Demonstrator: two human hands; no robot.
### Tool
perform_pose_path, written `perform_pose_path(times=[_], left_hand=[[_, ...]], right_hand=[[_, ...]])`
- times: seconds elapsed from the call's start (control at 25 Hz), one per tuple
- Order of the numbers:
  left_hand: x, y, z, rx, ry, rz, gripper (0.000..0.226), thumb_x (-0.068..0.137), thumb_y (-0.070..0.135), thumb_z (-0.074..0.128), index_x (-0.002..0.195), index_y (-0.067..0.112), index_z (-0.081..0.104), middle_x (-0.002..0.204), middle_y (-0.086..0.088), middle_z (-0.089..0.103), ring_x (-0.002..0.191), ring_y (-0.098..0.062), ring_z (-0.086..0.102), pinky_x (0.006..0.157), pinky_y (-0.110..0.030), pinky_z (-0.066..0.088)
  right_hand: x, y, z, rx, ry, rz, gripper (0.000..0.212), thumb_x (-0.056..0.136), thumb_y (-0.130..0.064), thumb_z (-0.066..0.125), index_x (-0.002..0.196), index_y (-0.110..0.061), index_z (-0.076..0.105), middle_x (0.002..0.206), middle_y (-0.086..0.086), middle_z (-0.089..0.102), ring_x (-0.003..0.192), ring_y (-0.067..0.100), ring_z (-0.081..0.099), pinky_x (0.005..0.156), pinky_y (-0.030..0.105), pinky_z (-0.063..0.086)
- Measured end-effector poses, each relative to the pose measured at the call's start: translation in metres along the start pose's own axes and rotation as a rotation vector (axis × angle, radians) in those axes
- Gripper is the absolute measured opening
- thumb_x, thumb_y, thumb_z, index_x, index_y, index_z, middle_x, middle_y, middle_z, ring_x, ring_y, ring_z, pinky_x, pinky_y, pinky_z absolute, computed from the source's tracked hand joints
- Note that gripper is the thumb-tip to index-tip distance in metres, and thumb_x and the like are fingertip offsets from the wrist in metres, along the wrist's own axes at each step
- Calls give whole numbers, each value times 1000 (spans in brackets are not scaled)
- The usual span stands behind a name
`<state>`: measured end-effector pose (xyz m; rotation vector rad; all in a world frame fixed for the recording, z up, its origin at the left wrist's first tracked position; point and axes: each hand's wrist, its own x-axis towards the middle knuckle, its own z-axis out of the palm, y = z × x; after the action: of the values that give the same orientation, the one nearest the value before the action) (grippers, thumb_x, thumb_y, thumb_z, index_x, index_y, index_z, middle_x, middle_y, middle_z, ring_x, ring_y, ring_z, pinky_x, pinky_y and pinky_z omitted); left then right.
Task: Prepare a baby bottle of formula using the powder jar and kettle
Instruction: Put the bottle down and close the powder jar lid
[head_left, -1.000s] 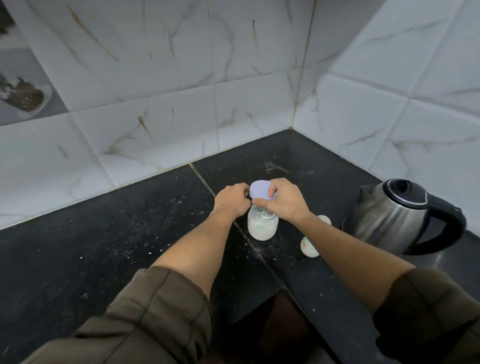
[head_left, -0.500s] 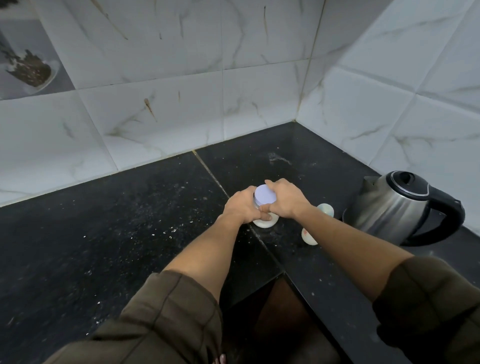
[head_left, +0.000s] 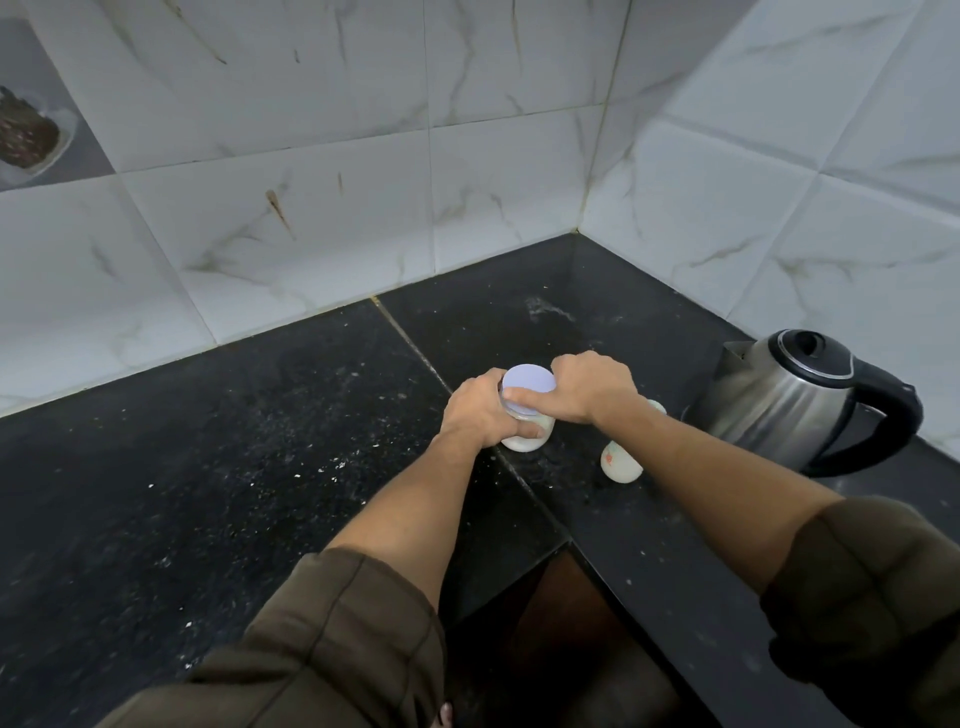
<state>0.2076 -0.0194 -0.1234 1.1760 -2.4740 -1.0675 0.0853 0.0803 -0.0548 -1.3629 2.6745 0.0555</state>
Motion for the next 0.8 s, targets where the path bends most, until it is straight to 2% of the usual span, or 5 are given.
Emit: perform_pose_path(times=[0.12,0.2,0.36,0.56,0.8], left_hand=[[2,2,-2,30,-13,15,89,52,53,96,128,27,58,113,7,66,105,-19,62,92,-42,55],[3,4,-3,51,-23,12,89,53,54,96,128,27,58,113,6,66,104,-19,61,91,-41,54],[4,4,-4,70,-28,1,90,52,55,97,127,26,57,112,6,65,103,-20,61,87,-39,53],[6,5,-4,105,-12,-3,89,52,56,95,128,27,58,113,5,66,105,-19,61,89,-40,54],[9,6,-4,137,-15,6,85,49,59,95,120,28,60,106,8,65,99,-17,61,82,-35,51]], right_hand=[[-3,9,-5,155,82,-28,63,85,-80,54,65,-20,55,71,-3,59,73,23,62,61,31,43],[-1,8,-6,272,42,-158,32,87,-53,71,95,-23,67,103,-1,63,97,25,65,75,35,50],[6,-4,-10,155,-162,-283,82,80,-34,82,153,-21,47,146,5,54,130,28,55,106,42,49],[13,-10,-10,-88,30,-87,67,73,-80,69,99,-18,62,87,-1,60,84,23,62,68,36,47],[17,-13,-11,-14,-69,-174,59,74,-60,79,111,-15,68,101,3,69,92,25,68,78,39,59]])
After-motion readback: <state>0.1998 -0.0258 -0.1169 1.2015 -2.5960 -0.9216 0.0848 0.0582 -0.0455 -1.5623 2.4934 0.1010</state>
